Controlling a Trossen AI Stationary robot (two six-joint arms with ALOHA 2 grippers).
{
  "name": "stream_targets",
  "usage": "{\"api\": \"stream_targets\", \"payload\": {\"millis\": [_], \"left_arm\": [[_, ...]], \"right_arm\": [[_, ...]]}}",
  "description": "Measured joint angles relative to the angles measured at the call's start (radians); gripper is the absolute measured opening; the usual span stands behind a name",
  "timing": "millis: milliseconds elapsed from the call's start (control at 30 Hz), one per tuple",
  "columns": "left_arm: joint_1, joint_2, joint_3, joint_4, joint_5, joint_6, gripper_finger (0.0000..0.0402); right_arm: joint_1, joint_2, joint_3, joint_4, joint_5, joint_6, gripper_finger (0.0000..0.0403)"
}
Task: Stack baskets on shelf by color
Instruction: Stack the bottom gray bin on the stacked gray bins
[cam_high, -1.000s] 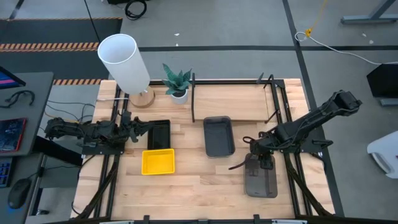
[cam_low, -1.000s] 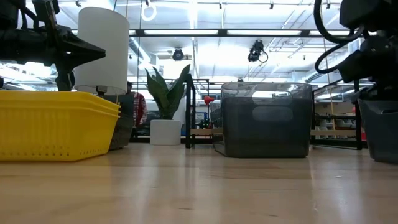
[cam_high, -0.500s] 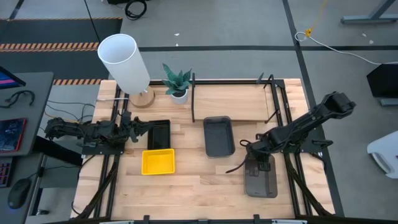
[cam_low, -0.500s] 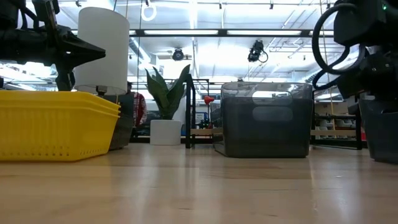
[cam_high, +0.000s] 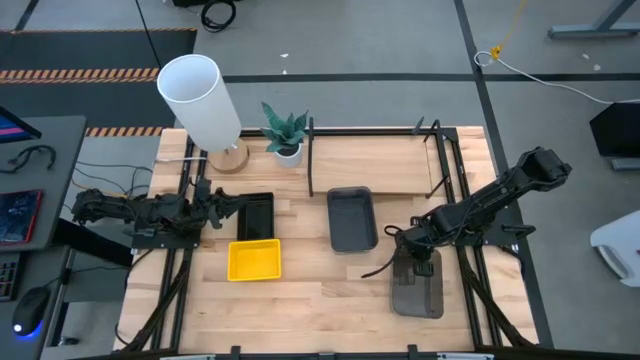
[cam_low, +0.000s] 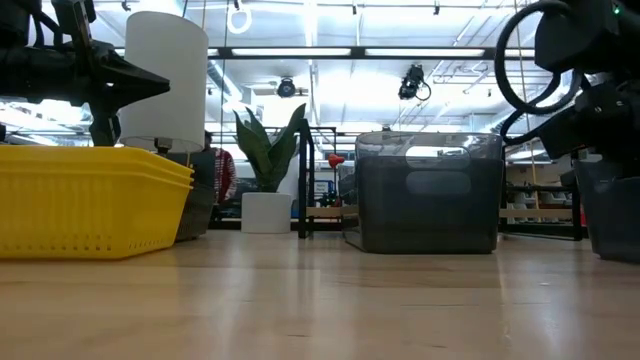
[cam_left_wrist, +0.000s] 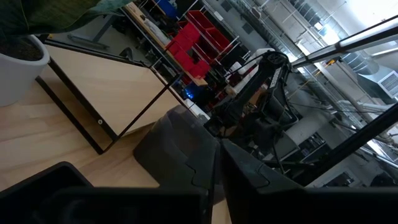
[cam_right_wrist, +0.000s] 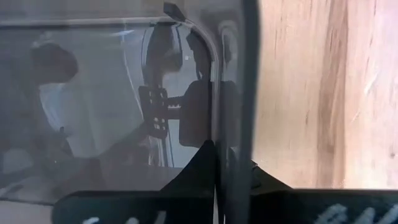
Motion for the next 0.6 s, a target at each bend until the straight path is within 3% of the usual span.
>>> {"api": "stream_targets", "payload": {"millis": [600], "left_arm": [[0.000, 0.000, 0.000, 0.000, 0.000, 0.000, 0.0030]], "right_arm": [[0.000, -0.027, 0.001, -0.005, -0.046, 0.026, 0.0007]]}}
